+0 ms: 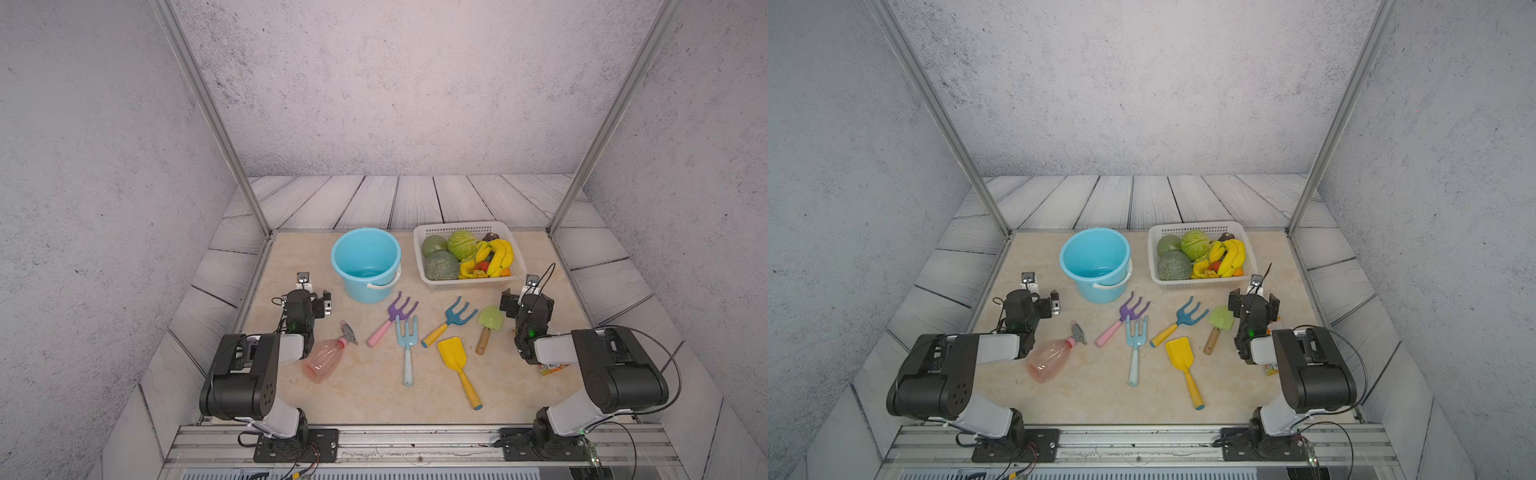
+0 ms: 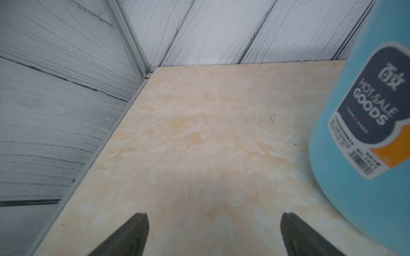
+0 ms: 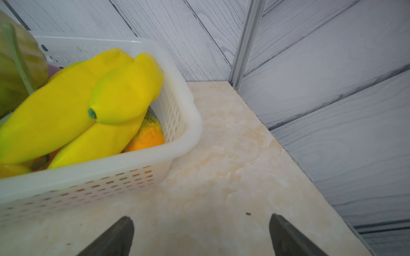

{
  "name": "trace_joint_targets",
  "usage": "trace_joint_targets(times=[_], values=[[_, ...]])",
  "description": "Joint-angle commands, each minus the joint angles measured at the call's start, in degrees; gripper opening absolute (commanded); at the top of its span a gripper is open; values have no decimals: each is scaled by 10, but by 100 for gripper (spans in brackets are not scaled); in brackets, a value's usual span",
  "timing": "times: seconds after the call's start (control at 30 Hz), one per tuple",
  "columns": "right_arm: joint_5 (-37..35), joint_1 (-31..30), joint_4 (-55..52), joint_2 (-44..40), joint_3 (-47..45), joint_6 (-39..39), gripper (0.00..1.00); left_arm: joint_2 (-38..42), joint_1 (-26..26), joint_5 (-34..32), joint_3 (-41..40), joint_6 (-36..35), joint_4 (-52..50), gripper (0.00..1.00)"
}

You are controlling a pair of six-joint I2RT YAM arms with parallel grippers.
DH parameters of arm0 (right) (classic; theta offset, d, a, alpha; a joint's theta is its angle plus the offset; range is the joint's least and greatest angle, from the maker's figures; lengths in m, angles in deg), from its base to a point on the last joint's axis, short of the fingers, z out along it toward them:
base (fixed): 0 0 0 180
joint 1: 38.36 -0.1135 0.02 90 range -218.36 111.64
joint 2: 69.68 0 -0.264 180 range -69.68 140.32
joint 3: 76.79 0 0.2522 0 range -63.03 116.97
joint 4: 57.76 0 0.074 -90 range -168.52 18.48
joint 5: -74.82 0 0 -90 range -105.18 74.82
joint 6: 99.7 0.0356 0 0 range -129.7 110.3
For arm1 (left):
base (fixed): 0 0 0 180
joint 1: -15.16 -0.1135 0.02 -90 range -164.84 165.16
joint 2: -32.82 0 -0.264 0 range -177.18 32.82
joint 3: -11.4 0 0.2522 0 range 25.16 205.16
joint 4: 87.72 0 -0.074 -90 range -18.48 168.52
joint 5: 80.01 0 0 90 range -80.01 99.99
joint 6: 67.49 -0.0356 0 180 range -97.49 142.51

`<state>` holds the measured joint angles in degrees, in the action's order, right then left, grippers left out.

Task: Organize the gardening tools
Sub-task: Pick up the gardening tool from the center of the board.

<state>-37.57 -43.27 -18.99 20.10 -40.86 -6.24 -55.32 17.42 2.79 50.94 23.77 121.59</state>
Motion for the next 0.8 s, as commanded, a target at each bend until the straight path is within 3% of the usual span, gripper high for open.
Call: trace_joint_targets(times=[0.0,0.27,0.33,0.43,0.57,0.77], values=[[8,1,2,8,9,6,99,5,-8,8,8,-3,1,99],[4,1,8,7,7,3,99,5,-9,9,8,-2,1,99],[-3,0,-28,-19,10,9,99,12,-8,-24,14,11,-12,99],[25,-1,-22,-49,-2,-8,99,44,-10,-39,58,23,-120,99],[22,0,-92,-126,2,-6,99,83,-10,-48,87,40,-208,99],[35,1,-219,-282,27,41,99,184,-11,-68,126,143,-341,99]])
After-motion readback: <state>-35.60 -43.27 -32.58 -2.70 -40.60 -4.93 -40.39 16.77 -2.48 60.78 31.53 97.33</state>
